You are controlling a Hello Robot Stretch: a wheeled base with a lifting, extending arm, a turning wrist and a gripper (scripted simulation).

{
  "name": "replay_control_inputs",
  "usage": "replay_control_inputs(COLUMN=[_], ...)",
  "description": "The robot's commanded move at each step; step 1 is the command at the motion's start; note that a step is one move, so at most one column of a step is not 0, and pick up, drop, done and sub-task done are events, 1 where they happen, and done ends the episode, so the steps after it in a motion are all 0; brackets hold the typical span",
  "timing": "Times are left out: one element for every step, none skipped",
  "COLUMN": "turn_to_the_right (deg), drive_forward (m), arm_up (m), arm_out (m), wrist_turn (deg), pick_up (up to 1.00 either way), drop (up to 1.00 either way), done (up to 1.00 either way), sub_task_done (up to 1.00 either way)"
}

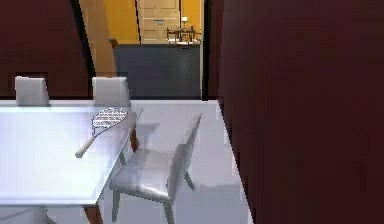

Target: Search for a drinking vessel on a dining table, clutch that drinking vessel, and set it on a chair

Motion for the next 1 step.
replay_control_inputs(turn_to_the_right=[-45.0], drive_forward=[0.0], arm_up=[0.0], arm_out=[0.0], wrist_turn=[0.0], pick_up=[0.0], drop=[0.0], done=[0.0], sub_task_done=[0.0])
